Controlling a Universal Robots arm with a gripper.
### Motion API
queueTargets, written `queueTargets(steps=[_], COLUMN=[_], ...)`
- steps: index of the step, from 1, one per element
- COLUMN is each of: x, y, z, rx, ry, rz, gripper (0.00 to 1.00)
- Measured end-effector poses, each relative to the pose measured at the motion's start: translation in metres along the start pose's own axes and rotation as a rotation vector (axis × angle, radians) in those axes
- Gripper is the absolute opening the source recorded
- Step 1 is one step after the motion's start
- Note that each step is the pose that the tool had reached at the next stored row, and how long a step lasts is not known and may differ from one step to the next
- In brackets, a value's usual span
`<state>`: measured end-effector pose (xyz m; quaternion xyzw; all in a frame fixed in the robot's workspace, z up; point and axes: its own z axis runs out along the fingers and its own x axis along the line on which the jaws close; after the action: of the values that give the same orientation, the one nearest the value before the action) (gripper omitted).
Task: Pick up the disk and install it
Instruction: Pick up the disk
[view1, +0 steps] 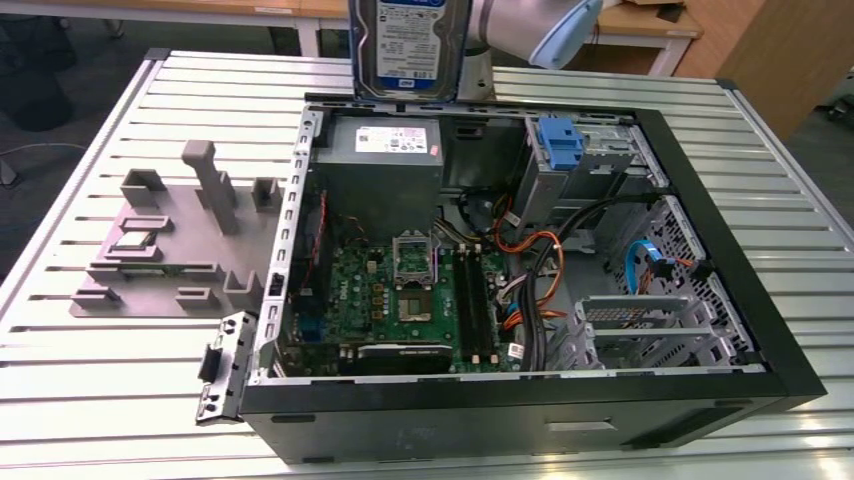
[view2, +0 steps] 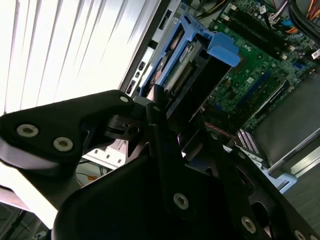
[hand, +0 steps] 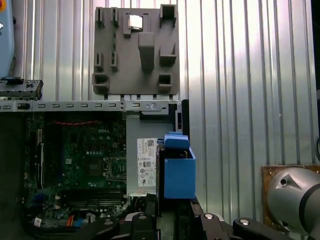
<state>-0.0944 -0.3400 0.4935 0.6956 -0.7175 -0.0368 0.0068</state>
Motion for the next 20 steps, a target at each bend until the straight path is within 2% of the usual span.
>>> queueTargets(steps=[20], x=[-0.0005], y=[-0.0159], z=[-0.0009], rx=[0.0], ry=[0.0], rz=[0.0], gripper=[0.35])
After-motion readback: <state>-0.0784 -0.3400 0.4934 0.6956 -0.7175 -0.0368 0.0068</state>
